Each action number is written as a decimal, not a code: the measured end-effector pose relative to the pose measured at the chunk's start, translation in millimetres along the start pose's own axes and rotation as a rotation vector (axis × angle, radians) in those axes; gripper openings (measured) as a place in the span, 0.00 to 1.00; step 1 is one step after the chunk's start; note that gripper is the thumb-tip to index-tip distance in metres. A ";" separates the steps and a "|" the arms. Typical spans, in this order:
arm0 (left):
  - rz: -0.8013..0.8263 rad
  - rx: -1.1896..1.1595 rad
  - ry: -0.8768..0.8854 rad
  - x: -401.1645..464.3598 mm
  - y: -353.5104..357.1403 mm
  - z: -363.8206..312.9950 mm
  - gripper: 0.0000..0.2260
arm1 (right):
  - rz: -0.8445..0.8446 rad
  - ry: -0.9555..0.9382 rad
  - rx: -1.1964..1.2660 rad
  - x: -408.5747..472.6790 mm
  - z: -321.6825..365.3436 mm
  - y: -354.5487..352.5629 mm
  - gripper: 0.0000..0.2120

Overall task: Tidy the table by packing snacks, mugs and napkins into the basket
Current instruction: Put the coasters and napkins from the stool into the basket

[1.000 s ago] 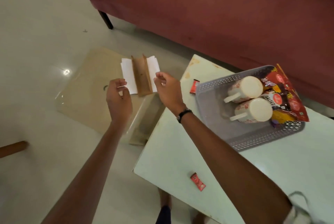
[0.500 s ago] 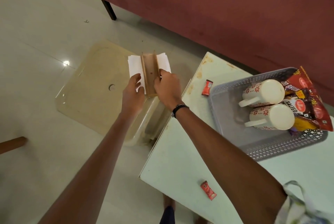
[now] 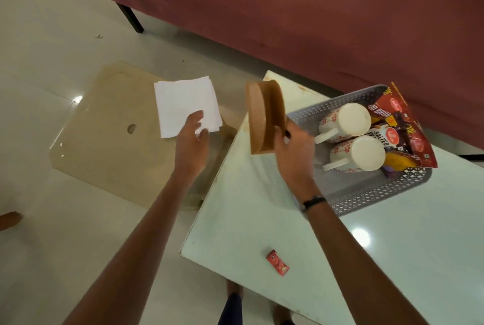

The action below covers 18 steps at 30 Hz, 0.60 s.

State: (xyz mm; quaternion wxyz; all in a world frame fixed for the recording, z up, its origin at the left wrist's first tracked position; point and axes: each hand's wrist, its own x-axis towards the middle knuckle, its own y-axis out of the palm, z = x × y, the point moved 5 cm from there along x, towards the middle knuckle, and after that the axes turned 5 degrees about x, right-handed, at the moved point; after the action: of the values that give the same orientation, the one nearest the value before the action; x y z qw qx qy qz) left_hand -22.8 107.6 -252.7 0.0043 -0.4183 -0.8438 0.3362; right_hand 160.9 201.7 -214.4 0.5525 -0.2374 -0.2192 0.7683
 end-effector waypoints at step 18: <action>0.040 0.402 0.446 -96.9 131.7 -66.6 0.20 | 0.120 0.223 -0.312 -19.7 -113.9 -50.6 0.10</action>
State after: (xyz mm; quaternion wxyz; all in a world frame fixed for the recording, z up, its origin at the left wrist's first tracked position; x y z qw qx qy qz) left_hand 151.9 132.3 -249.8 0.2657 -0.4889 -0.7302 0.3965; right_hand 273.1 206.3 -271.7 0.4830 -0.4166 -0.2584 0.7255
